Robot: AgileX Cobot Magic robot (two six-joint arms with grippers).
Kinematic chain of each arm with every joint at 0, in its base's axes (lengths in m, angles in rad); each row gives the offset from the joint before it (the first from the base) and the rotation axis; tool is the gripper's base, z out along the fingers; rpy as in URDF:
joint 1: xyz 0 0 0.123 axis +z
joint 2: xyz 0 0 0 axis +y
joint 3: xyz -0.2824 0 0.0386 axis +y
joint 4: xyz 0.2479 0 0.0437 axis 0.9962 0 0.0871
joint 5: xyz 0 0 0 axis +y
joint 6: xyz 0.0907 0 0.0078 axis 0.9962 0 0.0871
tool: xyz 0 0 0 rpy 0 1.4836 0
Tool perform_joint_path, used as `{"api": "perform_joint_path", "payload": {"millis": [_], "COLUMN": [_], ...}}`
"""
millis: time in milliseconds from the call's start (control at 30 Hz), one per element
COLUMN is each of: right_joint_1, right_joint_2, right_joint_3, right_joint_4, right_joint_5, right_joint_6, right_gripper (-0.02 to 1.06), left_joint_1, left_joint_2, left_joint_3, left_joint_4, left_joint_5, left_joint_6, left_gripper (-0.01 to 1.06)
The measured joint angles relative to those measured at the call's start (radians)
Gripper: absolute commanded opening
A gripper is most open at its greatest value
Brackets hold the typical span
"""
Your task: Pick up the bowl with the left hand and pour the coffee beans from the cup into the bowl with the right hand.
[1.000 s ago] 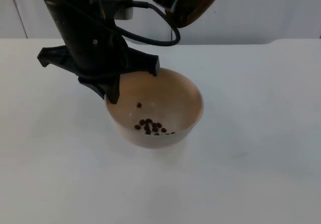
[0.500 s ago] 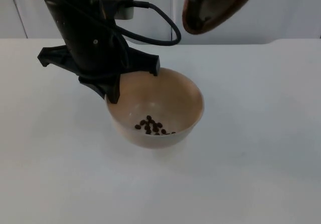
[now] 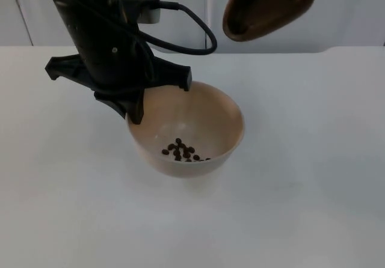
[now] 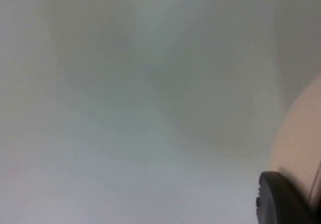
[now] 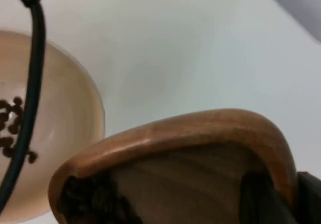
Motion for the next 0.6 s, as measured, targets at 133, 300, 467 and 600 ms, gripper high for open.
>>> {"api": "perform_joint_path", "payload": {"millis": [133,300,467,600], "right_joint_1": [-0.052,-0.115,-0.163,-0.179], "right_joint_2": [-0.002,-0.002,-0.002,-0.002], "right_joint_3": [0.000,0.000,0.000,0.000], "right_joint_4": [0.105,0.224,0.263,0.271], "right_joint_5": [-0.002,-0.008,-0.012,-0.012], "right_joint_6": [-0.038,-0.069,-0.077,-0.085], "right_gripper": [0.00,0.00,0.00,0.00], "left_joint_1": [0.000,0.000,0.000,0.000], "left_joint_2": [0.000,0.000,0.000,0.000], "left_joint_3": [0.000,0.000,0.000,0.000], "left_joint_4": [0.000,0.000,0.002,0.009], "left_joint_5": [0.000,0.000,0.000,0.000], "left_joint_6": [0.000,0.000,0.000,0.000], "left_gripper": [0.00,0.00,0.00,0.00]}}
